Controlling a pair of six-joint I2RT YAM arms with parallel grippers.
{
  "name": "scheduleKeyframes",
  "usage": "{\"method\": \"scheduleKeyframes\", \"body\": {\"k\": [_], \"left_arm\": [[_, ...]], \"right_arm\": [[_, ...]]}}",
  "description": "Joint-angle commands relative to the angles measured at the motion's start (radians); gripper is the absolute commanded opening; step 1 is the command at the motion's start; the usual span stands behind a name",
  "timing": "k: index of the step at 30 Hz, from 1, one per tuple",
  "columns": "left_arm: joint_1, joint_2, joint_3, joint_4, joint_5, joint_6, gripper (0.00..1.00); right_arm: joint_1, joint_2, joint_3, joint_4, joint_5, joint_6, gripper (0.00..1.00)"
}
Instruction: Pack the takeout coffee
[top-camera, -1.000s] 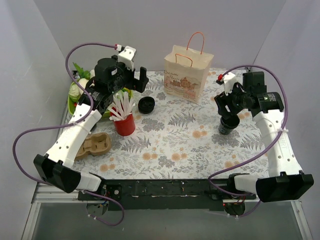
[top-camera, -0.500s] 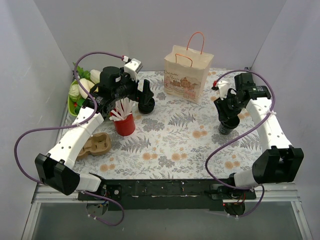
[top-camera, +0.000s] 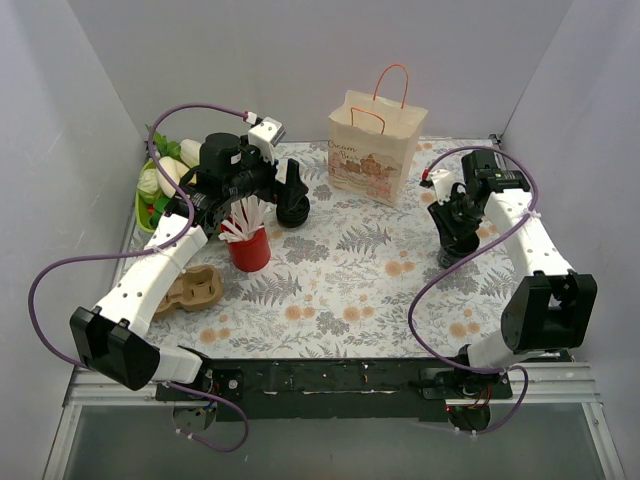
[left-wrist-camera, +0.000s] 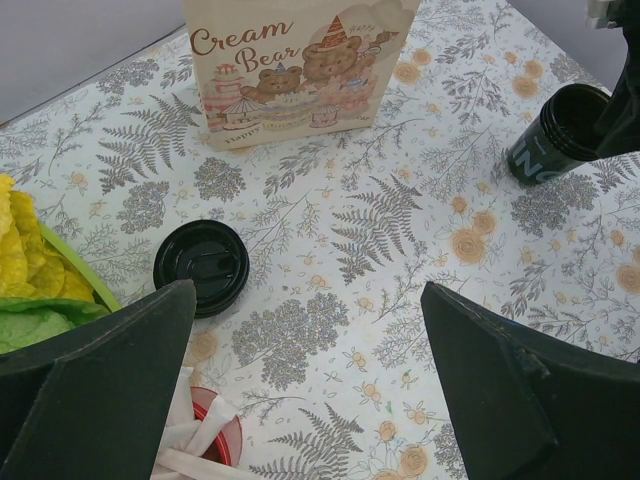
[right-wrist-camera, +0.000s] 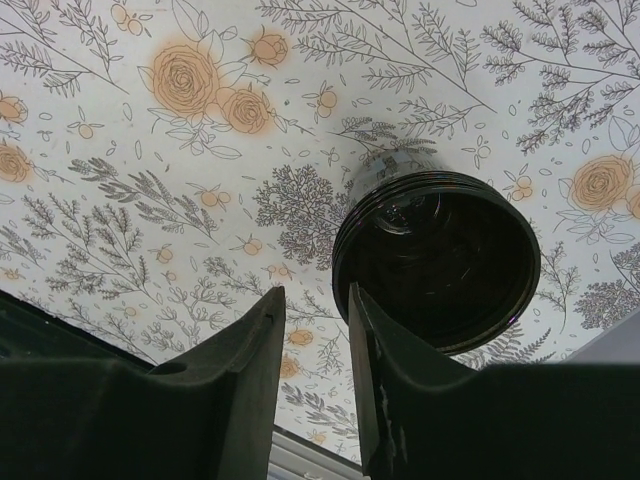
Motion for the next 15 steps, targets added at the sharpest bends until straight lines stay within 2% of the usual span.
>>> {"method": "scheduleKeyframes", "body": {"k": [1, 15], "left_arm": [[0.000, -0.012, 0.011, 0.007, 0.015, -0.002, 0.98], [0.001, 0.002, 0.017, 0.005, 0.008, 0.004, 0.98]], "right_arm": [[-0.016, 0.019, -0.021, 0.026, 0.002, -0.007, 0.39], [-0.032, 0.090, -0.002, 0.025, -0.016, -0.014, 0.29]]}}
